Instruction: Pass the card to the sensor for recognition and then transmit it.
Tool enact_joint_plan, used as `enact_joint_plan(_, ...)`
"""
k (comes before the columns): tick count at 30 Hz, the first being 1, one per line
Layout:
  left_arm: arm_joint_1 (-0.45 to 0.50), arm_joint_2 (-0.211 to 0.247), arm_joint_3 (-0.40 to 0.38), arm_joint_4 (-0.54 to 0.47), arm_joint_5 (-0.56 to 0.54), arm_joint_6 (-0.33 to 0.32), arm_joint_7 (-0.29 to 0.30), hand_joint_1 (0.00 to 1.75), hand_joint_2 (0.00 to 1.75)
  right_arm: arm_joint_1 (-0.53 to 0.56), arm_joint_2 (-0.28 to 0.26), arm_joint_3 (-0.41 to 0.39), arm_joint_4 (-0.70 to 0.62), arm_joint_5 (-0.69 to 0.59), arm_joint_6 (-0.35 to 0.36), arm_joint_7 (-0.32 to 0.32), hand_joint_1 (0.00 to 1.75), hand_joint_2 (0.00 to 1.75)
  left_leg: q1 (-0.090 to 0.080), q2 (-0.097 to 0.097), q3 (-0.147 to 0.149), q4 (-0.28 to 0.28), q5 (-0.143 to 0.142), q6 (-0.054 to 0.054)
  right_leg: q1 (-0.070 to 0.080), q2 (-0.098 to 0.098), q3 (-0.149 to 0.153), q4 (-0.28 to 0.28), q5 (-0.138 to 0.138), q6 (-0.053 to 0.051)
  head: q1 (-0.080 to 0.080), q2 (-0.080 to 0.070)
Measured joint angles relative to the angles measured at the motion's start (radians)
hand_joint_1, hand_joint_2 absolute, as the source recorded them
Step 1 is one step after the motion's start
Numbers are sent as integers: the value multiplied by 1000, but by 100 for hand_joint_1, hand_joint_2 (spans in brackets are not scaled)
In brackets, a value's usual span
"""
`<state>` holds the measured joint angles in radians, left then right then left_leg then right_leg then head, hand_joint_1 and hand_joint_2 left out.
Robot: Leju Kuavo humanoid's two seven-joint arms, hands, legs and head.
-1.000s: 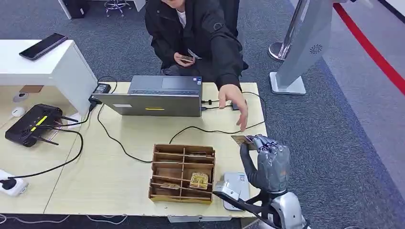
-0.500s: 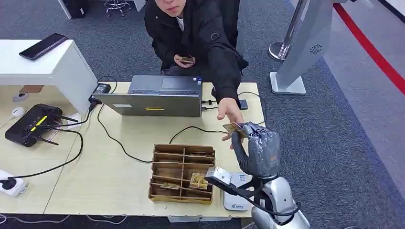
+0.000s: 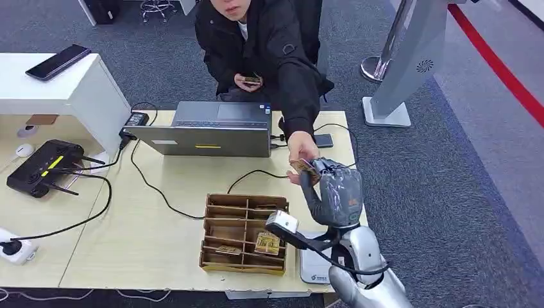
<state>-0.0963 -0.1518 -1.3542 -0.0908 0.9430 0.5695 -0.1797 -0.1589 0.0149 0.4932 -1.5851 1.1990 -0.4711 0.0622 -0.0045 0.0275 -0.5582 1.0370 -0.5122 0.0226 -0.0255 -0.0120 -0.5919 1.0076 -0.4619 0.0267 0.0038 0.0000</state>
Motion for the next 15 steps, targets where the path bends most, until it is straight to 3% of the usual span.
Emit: enact_joint_plan(15, 0, 0, -2, 0, 15, 1, 0, 0, 0, -6, 0, 24, 14, 16, -1, 15, 0, 175, 0, 0, 0, 0, 0, 0, 0, 0, 0, 0, 0, 0, 0, 0)
